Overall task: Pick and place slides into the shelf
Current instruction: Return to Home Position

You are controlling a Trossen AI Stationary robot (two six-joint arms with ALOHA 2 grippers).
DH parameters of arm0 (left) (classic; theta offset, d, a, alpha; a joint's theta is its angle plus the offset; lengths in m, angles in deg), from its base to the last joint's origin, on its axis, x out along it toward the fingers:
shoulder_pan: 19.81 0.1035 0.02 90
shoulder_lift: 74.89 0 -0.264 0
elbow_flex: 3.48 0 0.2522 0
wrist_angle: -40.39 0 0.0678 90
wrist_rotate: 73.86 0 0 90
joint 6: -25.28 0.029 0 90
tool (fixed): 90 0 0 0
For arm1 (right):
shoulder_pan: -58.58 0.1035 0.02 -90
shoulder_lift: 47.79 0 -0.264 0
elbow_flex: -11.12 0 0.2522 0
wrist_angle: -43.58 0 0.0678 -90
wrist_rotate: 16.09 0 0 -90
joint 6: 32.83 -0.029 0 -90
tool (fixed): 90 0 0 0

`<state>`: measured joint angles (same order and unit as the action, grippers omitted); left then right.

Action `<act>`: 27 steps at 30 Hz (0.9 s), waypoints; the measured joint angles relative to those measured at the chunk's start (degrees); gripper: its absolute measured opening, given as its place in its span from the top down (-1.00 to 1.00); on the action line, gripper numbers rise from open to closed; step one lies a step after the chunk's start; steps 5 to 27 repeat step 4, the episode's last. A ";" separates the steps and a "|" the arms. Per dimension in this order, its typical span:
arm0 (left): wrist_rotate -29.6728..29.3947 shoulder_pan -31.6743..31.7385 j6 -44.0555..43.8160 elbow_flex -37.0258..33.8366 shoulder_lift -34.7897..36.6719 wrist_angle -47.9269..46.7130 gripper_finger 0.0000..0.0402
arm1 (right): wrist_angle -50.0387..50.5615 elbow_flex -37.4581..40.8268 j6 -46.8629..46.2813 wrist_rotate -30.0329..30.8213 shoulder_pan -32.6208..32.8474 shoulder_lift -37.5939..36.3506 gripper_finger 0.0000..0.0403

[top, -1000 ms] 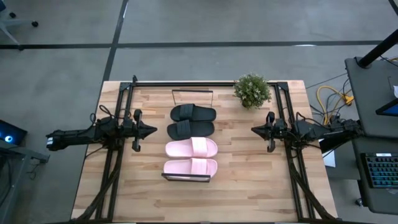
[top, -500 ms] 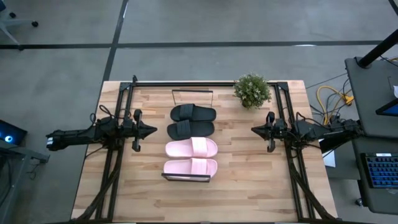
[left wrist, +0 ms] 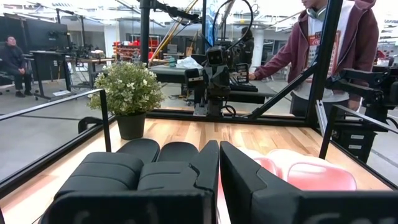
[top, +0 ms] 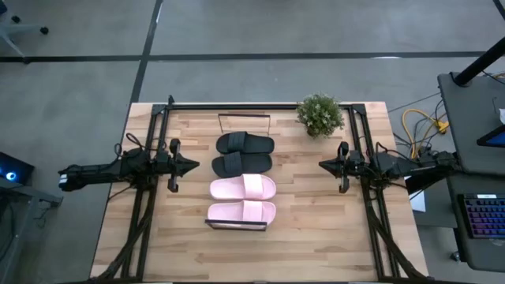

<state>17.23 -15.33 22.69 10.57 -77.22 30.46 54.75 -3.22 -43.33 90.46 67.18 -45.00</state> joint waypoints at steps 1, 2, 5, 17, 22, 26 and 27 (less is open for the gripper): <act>0.01 -0.01 0.00 0.00 0.00 0.01 1.00 | 0.02 0.00 0.00 0.00 0.00 -0.01 0.96; 0.00 0.01 0.00 0.00 0.00 0.01 1.00 | 0.00 0.00 0.00 0.00 0.00 0.00 0.96; -0.01 -0.01 0.00 0.00 0.00 0.02 1.00 | 0.00 0.00 0.00 0.00 0.00 0.00 0.96; -0.01 -0.01 0.00 0.00 0.00 0.02 1.00 | 0.00 0.00 0.00 0.00 0.00 0.00 0.96; -0.01 -0.01 0.00 0.00 0.00 0.02 1.00 | 0.00 0.00 0.00 0.00 0.00 0.00 0.96; -0.01 -0.01 0.00 0.00 0.00 0.02 1.00 | 0.00 0.00 0.00 0.00 0.00 0.00 0.96; -0.01 -0.01 0.00 0.00 0.00 0.02 1.00 | 0.00 0.00 0.00 0.00 0.00 0.00 0.96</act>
